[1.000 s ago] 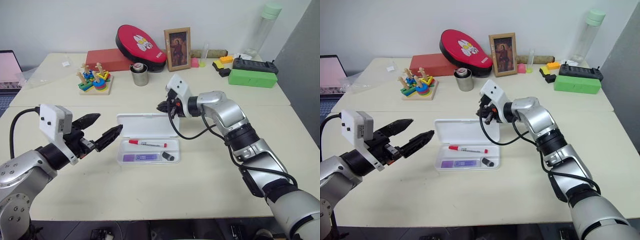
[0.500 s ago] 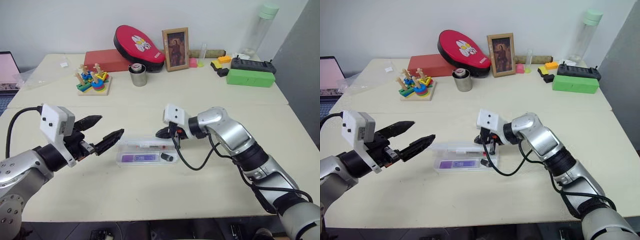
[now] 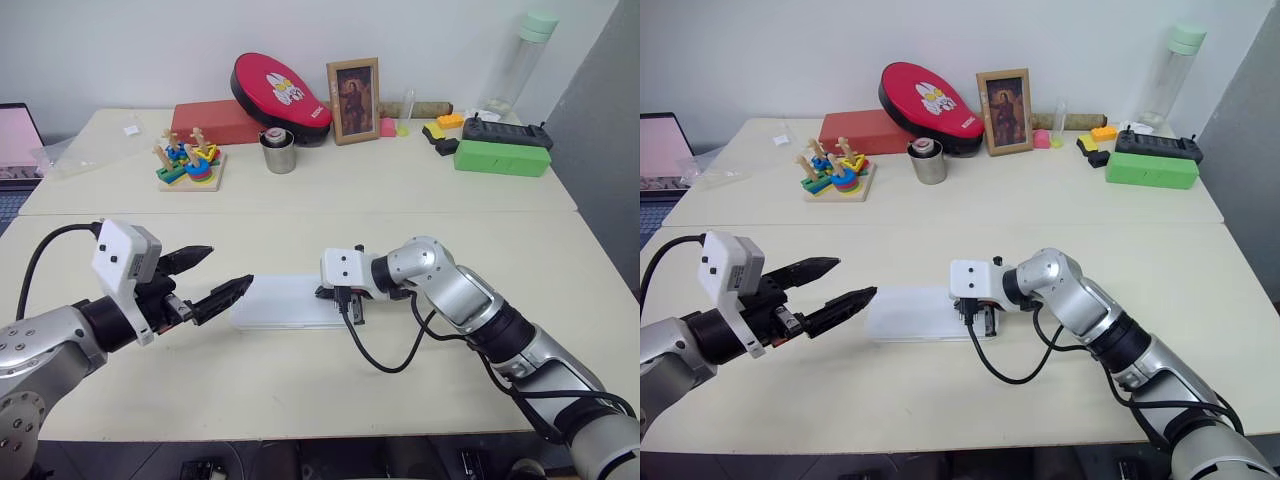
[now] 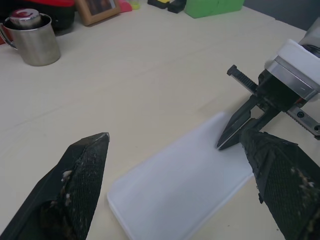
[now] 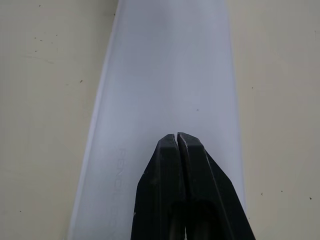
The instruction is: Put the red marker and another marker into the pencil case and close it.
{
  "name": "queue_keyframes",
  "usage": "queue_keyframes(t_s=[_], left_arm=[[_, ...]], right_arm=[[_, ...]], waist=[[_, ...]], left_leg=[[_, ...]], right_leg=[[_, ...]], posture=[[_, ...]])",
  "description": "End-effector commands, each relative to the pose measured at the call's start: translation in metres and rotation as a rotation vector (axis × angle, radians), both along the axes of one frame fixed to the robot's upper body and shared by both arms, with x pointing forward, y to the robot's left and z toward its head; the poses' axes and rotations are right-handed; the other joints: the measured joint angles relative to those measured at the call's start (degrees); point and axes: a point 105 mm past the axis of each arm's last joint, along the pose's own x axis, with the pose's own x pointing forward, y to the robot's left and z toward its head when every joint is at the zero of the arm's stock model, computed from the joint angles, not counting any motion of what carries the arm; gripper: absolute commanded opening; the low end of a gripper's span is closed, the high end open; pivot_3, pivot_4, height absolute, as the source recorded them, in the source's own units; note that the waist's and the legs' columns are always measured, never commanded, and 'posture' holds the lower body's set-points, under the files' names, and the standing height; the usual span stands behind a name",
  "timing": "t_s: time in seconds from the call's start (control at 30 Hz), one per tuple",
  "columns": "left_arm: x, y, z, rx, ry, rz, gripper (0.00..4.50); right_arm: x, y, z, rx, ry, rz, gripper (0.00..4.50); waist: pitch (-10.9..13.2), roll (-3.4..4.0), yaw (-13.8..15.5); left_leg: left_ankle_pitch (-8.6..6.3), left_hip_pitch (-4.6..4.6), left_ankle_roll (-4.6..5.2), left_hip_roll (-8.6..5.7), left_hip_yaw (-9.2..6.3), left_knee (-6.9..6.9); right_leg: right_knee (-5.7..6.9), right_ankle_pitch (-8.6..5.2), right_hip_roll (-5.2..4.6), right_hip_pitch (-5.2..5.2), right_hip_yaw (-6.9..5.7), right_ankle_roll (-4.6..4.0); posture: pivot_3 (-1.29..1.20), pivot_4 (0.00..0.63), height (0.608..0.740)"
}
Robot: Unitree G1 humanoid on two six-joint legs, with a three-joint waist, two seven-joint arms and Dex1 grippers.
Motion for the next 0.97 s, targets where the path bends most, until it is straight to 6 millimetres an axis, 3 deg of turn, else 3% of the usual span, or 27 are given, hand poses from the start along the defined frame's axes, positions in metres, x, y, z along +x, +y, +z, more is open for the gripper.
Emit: queue_keyframes(t_s=[0.03,0.13,0.37,0.63,0.8,0.97], left_arm=[[0.013,0.014,-0.002,0.022,-0.04,0.102,4.5],[0.024,0.027,-0.014,0.02,-0.039,0.188,4.5],[0.039,0.06,-0.036,0.089,-0.02,0.296,4.5],[0.04,0.101,-0.027,0.188,-0.031,0.368,4.5],[0.032,0.126,-0.02,0.218,-0.029,0.43,4.5],[0.023,0.14,-0.021,0.232,-0.014,0.458,4.5]], right_arm=[[0.015,-0.013,0.016,0.158,0.041,-0.112,0.05],[0.027,-0.029,0.035,0.277,0.079,-0.196,0.5],[0.041,-0.081,0.057,0.369,0.126,-0.353,2.22],[0.036,-0.127,0.055,0.394,0.154,-0.474,4.31],[0.026,-0.138,0.056,0.404,0.167,-0.491,4.46],[0.025,-0.136,0.055,0.399,0.165,-0.488,4.46]], waist=[[0.01,0.01,0.02],[0.01,0.01,0.05],[0.02,0.03,0.22],[0.04,0.04,0.33],[0.05,0.07,0.11],[0.05,0.07,-0.02]], left_leg=[[0.0,-0.01,0.0,0.0,0.0,0.0],[0.0,-0.04,0.0,0.0,0.01,0.0],[0.0,-0.09,0.0,0.0,0.02,-0.05],[-0.01,-0.12,0.01,0.0,0.04,-0.07],[-0.01,-0.12,0.01,0.0,0.05,-0.08],[-0.01,-0.12,0.01,0.0,0.05,-0.08]], right_leg=[[0.0,0.0,0.0,0.0,0.0,0.0],[-0.01,0.0,0.0,-0.02,0.0,0.0],[-0.05,0.0,0.0,-0.09,0.0,-0.01],[-0.08,0.0,0.0,-0.11,0.01,0.0],[-0.09,0.0,0.0,-0.12,0.04,0.0],[-0.09,-0.01,0.0,-0.12,0.03,0.0]], posture=[[0.0,0.15,0.74],[0.0,0.15,0.74],[0.0,0.15,0.74],[0.0,0.15,0.74],[0.0,0.15,0.74],[0.0,0.15,0.74]])
